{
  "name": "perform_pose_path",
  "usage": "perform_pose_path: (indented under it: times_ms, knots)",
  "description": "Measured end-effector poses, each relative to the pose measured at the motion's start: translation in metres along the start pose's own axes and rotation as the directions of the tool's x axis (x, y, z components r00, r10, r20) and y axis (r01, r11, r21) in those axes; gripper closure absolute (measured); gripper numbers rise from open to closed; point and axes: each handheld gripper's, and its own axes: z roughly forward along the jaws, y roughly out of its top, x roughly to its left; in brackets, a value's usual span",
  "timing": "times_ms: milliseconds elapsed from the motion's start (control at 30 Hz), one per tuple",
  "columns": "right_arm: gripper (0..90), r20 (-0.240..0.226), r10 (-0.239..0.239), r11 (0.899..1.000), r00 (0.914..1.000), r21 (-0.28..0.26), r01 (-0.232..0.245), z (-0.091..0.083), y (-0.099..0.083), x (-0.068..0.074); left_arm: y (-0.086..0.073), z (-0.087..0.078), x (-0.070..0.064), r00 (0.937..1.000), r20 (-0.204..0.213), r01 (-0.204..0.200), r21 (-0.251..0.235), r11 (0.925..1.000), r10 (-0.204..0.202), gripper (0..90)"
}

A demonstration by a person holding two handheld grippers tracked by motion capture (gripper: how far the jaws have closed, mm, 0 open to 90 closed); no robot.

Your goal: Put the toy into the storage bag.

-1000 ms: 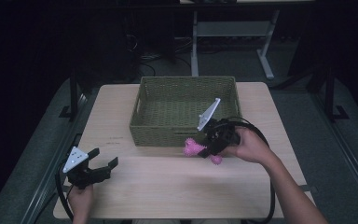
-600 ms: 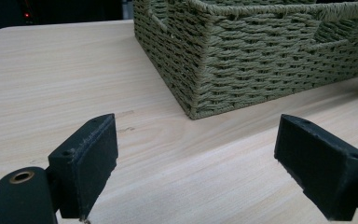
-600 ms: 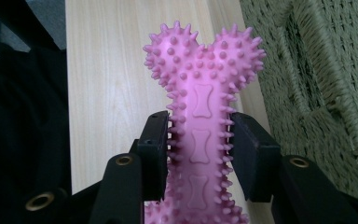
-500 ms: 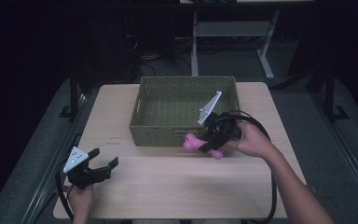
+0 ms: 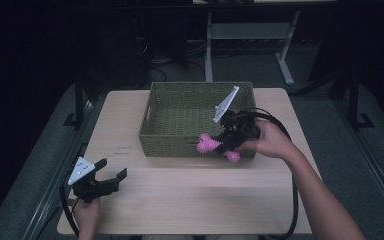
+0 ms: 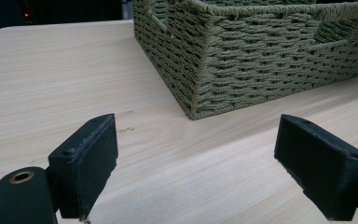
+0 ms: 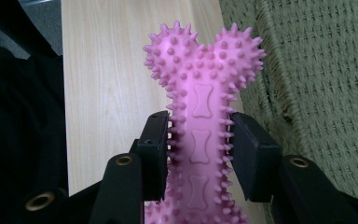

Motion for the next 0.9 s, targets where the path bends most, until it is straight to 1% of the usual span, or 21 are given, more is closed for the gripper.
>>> perform_pose_path:
  times_ms: [167,433,467,500,767,800,900]
  knots:
    - [58.2,0.000,0.003,1.000,1.0000,-0.008,-0.003,-0.003,0.003,-0.005,0.000,0.000,0.000,1.0000,0.001,0.003,-0.001,1.0000,-0.003,12.8]
    - [58.2,0.005,0.008,1.000,1.0000,-0.001,-0.008,-0.007,0.008,-0.013,0.000,0.000,0.000,1.0000,0.001,0.003,-0.002,1.0000,-0.003,12.8]
    - [58.2,0.007,0.011,1.000,0.9999,-0.003,-0.011,-0.008,0.008,-0.014,0.000,0.000,0.000,1.0000,0.001,0.004,-0.002,1.0000,-0.004,12.8]
    - [58.2,0.000,0.020,1.000,0.9998,-0.007,-0.020,-0.008,0.009,-0.016,0.000,0.000,0.000,1.0000,0.002,0.004,-0.002,1.0000,-0.004,12.8]
    - [58.2,0.006,0.023,1.000,0.9997,0.010,-0.024,-0.009,0.015,-0.026,0.000,-0.001,0.001,1.0000,0.000,0.002,-0.003,1.0000,-0.002,12.8]
    - [58.3,0.001,0.028,1.000,0.9996,0.009,-0.028,-0.010,0.017,-0.030,0.000,-0.001,0.001,1.0000,0.000,0.003,-0.004,1.0000,-0.003,12.8]
    - [58.2,0.007,0.034,0.999,0.9994,0.021,-0.034,-0.010,0.019,-0.035,0.000,-0.001,0.001,1.0000,0.000,0.003,-0.006,1.0000,-0.003,12.8]
